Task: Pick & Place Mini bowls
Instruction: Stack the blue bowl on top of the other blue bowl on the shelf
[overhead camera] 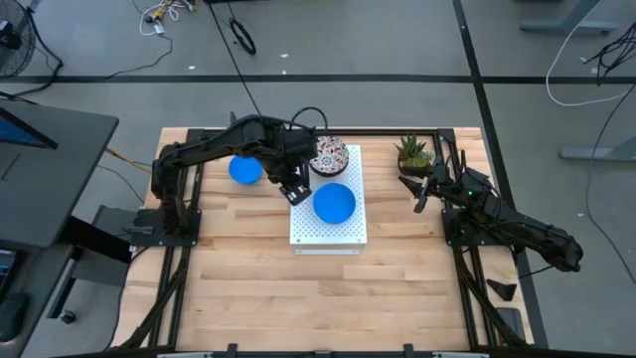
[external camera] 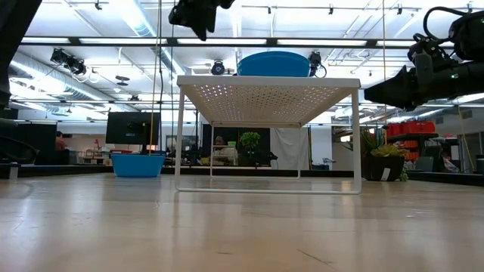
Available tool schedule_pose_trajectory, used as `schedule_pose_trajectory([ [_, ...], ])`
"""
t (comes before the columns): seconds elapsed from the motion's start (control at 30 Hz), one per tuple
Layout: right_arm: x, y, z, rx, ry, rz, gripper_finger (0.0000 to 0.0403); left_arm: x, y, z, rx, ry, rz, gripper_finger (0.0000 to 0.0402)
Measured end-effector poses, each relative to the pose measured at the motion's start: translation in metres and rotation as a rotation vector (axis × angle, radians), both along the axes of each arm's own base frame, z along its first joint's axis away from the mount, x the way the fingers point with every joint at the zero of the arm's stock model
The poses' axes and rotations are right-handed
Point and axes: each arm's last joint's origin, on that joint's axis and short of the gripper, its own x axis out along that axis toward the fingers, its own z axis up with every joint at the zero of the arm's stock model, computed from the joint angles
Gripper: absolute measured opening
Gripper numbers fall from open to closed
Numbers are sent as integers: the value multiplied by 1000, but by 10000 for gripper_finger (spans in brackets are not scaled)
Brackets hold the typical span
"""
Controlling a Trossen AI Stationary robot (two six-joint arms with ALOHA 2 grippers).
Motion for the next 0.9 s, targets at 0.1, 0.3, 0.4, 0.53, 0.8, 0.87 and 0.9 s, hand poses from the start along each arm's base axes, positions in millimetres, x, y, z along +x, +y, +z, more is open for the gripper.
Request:
schedule_pose_trajectory([
  [0.1, 0, 0, 0, 0, 0, 0, 169, 1, 4, -9, 7, 37, -21, 142],
  [0.3, 0, 0, 0, 0, 0, -1, 169, -9, 16, -30, -2, 109, 7, 142],
  [0.4, 0, 0, 0, 0, 0, 0, 169, -16, 18, -37, -4, 107, 22, 142],
  [0.53, 0, 0, 0, 0, 0, 0, 169, -30, 21, -50, -6, 94, 52, 142],
  [0.8, 0, 0, 0, 0, 0, -1, 169, -64, 30, -81, 5, 111, 124, 142],
  [0.87, 0, 0, 0, 0, 0, 0, 169, -70, 34, -87, 20, 122, 143, 142],
  [0.9, 0, 0, 0, 0, 0, 0, 169, -72, 36, -90, 27, 132, 148, 142],
])
